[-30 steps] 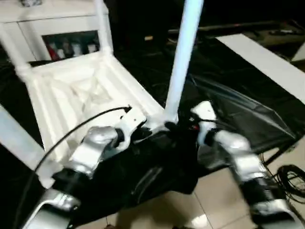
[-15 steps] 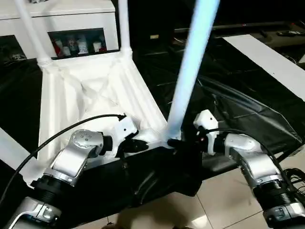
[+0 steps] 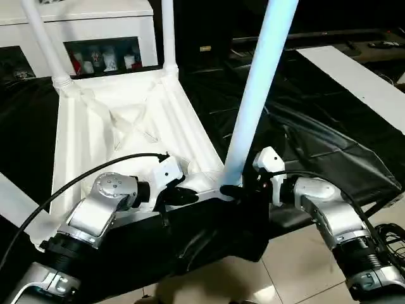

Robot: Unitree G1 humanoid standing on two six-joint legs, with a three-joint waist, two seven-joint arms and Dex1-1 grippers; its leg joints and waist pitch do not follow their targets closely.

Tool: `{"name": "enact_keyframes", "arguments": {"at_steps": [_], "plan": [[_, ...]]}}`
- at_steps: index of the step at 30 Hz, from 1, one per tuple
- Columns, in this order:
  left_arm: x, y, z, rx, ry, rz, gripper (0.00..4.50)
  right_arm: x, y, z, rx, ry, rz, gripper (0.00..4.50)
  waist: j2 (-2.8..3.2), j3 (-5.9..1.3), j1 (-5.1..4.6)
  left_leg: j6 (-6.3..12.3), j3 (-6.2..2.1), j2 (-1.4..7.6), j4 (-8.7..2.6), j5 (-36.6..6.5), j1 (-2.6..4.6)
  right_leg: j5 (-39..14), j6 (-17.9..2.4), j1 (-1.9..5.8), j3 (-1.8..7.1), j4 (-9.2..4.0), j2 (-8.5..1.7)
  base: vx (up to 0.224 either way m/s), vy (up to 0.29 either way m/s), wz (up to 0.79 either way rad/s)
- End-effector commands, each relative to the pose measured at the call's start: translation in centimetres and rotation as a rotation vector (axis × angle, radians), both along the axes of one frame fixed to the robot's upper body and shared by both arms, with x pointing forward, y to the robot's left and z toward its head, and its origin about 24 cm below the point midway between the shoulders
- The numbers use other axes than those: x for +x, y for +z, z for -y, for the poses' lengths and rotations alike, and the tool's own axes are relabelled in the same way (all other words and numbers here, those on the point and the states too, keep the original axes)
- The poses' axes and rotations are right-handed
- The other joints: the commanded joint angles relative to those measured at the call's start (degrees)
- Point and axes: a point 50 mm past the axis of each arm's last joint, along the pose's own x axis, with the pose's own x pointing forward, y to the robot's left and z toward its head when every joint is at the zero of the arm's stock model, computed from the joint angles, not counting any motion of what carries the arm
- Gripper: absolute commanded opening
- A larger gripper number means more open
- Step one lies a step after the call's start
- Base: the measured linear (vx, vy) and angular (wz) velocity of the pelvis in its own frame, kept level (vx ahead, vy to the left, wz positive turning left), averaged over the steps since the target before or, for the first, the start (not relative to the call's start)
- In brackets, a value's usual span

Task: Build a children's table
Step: Rotate leg to tighten

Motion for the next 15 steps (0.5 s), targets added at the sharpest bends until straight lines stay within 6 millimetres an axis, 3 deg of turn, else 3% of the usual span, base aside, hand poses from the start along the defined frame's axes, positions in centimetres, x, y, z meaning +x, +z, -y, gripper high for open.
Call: {"name": "enact_keyframes", "arguments": {"at_steps": [1,7,9,15], "plan": [[-0.6,0.4,1.0,-0.032,-0.076,-0.003,0.0,0.4,0.2,0.1,-0.004,-0.003,0.002,2.68,0.11,-3.79,-0.05,2.39,-0.43,1.18,-3.53,-11.55,0.84,-10.94,-12.95,2.86,1.75,-3.16,-1.97,0.0,0.0,0.0],[-0.7,0.3,1.0,-0.024,-0.081,-0.017,0.0,0.3,0.0,0.1,0.003,-0.01,-0.004,2.64,0.14,-3.86,-0.06,2.49,-0.41,1.15,-3.44,-11.12,0.84,-9.9,-13.26,2.91,1.74,-3.03,-1.94,0.0,0.0,0.0],[-0.5,0.0,1.2,-0.021,-0.05,-0.03,0.0,0.5,-0.6,0.0,0.024,-0.088,-0.01,2.64,0.16,-3.86,-0.15,2.42,-0.43,1.15,-3.45,-11.29,0.83,-10.18,-13.32,2.92,1.74,-3.04,-1.96,0.0,0.0,0.0],[1.3,-0.9,2.9,-0.029,0.138,-0.014,0.0,1.3,-2.2,-1.1,0.085,-0.381,-0.024,2.64,0.18,-3.61,-0.81,-0.56,-0.66,0.98,-3.82,-16.53,1.17,-19.65,-10.56,2.48,1.74,-4.24,-2.08,0.0,0.0,0.0]]}}
